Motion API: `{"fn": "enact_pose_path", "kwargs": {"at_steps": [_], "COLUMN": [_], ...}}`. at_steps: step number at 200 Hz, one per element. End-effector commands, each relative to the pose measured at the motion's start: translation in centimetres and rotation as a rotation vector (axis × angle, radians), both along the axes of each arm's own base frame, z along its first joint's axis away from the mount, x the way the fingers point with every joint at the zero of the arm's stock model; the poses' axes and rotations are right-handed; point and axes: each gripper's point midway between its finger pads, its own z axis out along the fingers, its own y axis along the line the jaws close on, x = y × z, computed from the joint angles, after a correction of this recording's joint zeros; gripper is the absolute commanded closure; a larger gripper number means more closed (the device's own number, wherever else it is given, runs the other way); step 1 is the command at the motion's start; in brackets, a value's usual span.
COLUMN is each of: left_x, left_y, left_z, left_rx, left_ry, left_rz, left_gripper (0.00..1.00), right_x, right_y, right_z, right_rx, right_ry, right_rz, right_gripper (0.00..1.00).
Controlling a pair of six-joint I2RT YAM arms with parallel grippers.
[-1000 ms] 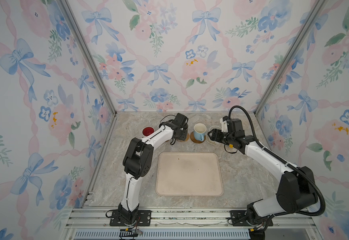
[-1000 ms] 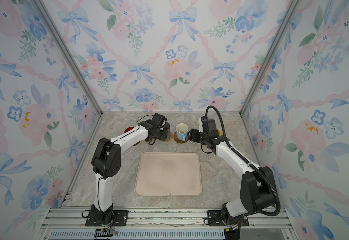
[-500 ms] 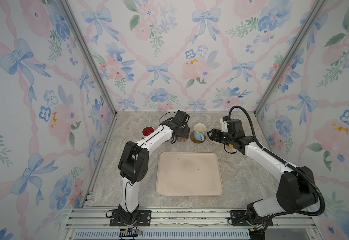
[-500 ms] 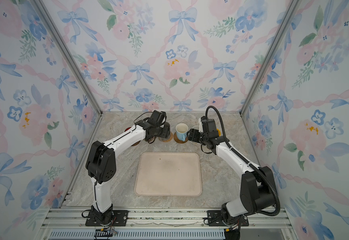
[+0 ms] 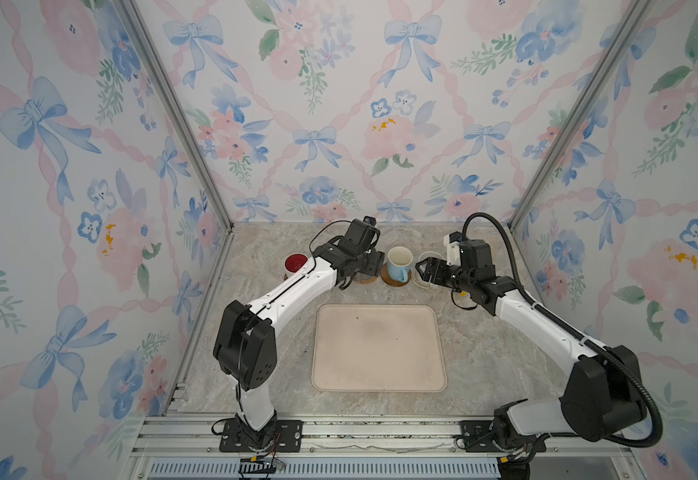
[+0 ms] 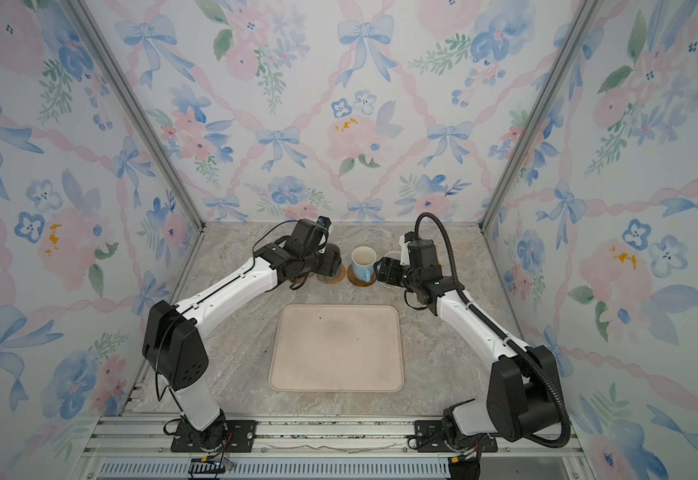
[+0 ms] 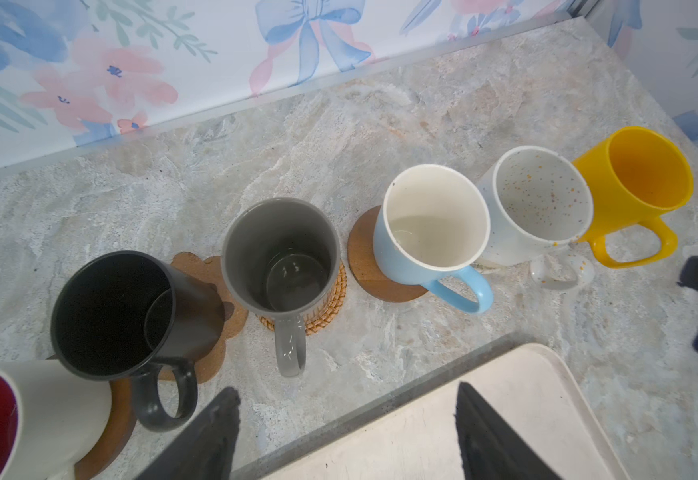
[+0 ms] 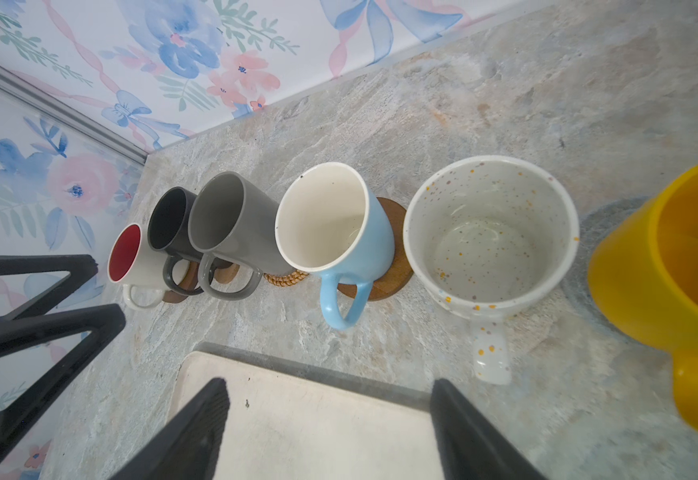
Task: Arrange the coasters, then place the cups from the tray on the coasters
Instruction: 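Open the left gripper and raise it off the grey mug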
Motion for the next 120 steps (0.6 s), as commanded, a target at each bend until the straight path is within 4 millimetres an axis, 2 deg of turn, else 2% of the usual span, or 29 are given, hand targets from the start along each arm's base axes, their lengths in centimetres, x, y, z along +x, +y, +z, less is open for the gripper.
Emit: {"fn": "enact_pose_path", "kwargs": {"at_steps": [1, 19, 27, 57, 66, 97, 120], "left_x": [-1.0, -2.0, -2.3, -3.8, -4.4, -6.2, -7.5], "left_y": [-0.1, -0.2, 0.0, 0.8, 1.1, 2.6, 4.1], "left_z": [1.1, 1.2, 1.4, 2.0, 2.1, 3.7, 4.4], "left_rx": [-0.011, -0.017, -0.022, -0.066, -0.082, -0.157, -0.202], "left_ry": [-0.048, -0.075, -0.091, -0.158, -0.181, -0.318, -0.395], "left_rz": [-0.039, -0.063, -0.066, -0.083, -0.092, -0.090, -0.073], "left_gripper": [0.21, 0.20, 0.19, 0.17, 0.14, 0.02, 0.02], "right_x": [-0.3, -0.6, -0.6, -0.8, -0.9, -1.0, -1.1], "right_y": [-0.4, -0.6, -0.6, -0.6, -0.6, -0.7, -0.8], "right_z": [1.0, 1.2, 1.4, 1.9, 2.0, 2.3, 2.5], "right_rx": [0.002, -0.004, -0.004, 0.014, 0.017, 0.022, 0.030], "right_ry": [-0.038, -0.044, -0.048, -0.068, -0.071, -0.081, -0.091], "right_rz": [0.003, 0.000, 0.000, 0.001, 0.003, -0.003, -0.011], "right_gripper": [0.17, 0.04, 0.02, 0.00, 0.03, 0.03, 0.03]}}
